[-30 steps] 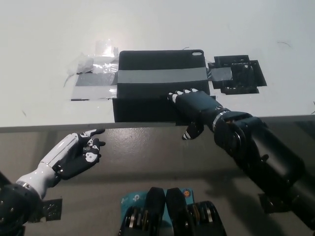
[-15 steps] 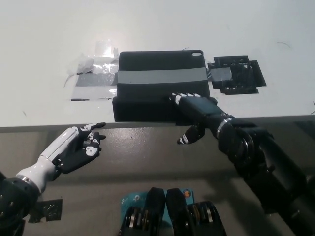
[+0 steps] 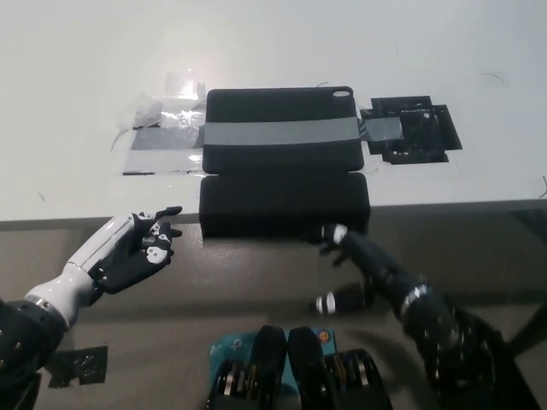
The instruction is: The robot uses its right hand to pull the cover of a folded tablet cover kept in the middle of the desk
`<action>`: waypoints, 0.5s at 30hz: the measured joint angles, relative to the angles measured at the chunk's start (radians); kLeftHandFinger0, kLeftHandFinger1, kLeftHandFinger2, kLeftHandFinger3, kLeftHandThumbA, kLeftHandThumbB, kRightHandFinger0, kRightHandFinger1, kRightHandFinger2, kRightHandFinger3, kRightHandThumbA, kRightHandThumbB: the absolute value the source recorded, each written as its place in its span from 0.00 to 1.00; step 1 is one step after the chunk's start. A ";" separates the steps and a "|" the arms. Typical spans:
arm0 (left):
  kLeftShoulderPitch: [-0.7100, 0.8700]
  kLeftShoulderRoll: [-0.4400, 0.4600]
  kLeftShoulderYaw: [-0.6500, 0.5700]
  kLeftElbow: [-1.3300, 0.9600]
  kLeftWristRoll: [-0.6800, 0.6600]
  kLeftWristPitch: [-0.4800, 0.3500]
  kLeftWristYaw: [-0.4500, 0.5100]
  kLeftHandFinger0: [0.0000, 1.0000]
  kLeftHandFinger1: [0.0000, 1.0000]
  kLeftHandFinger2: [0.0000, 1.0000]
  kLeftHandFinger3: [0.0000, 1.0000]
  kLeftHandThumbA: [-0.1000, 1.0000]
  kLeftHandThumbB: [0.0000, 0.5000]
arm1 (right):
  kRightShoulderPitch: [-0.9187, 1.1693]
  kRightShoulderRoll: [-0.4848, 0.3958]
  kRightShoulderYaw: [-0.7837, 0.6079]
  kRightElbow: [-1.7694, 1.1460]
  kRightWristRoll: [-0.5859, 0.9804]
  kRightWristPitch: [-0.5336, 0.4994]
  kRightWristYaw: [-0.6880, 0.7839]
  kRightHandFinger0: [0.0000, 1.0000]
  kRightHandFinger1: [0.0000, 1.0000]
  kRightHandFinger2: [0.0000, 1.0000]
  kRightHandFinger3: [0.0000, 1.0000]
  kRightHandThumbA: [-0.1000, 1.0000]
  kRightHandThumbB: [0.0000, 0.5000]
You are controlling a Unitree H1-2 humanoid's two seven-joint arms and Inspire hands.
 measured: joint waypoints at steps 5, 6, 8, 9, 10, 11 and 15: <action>0.001 0.000 -0.002 0.001 0.001 0.000 0.000 0.71 0.81 0.93 1.00 1.00 0.27 | 0.029 -0.010 -0.002 -0.048 0.022 0.012 0.001 0.93 1.00 0.95 0.89 1.00 0.54; 0.001 0.000 -0.002 0.001 0.002 0.000 0.000 0.71 0.81 0.93 1.00 1.00 0.27 | 0.031 -0.012 -0.002 -0.058 0.026 0.015 0.002 0.95 1.00 0.96 0.89 1.00 0.53; 0.003 0.000 -0.002 0.001 0.002 0.000 0.000 0.70 0.80 0.93 1.00 1.00 0.28 | 0.037 -0.017 -0.002 -0.081 0.033 0.023 0.006 0.96 1.00 0.96 0.95 1.00 0.49; 0.004 0.000 -0.002 0.001 0.003 0.000 0.000 0.69 0.80 0.93 1.00 1.00 0.28 | 0.042 -0.021 -0.002 -0.097 0.036 0.028 0.008 0.94 0.99 0.94 0.95 1.00 0.47; 0.006 0.000 -0.002 0.001 0.003 0.000 0.000 0.69 0.79 0.92 1.00 1.00 0.30 | 0.047 -0.025 -0.001 -0.112 0.040 0.030 0.010 0.98 0.99 0.95 1.00 1.00 0.47; 0.008 0.000 -0.002 0.001 0.004 0.000 0.000 0.68 0.79 0.92 1.00 1.00 0.29 | 0.051 -0.030 -0.002 -0.126 0.044 0.032 0.013 0.95 0.92 0.89 1.00 1.00 0.46; 0.016 0.000 -0.002 0.001 0.007 0.000 0.000 0.69 0.79 0.91 1.00 1.00 0.29 | 0.063 -0.055 -0.025 -0.195 0.079 0.036 0.025 0.96 0.91 0.90 1.00 1.00 0.45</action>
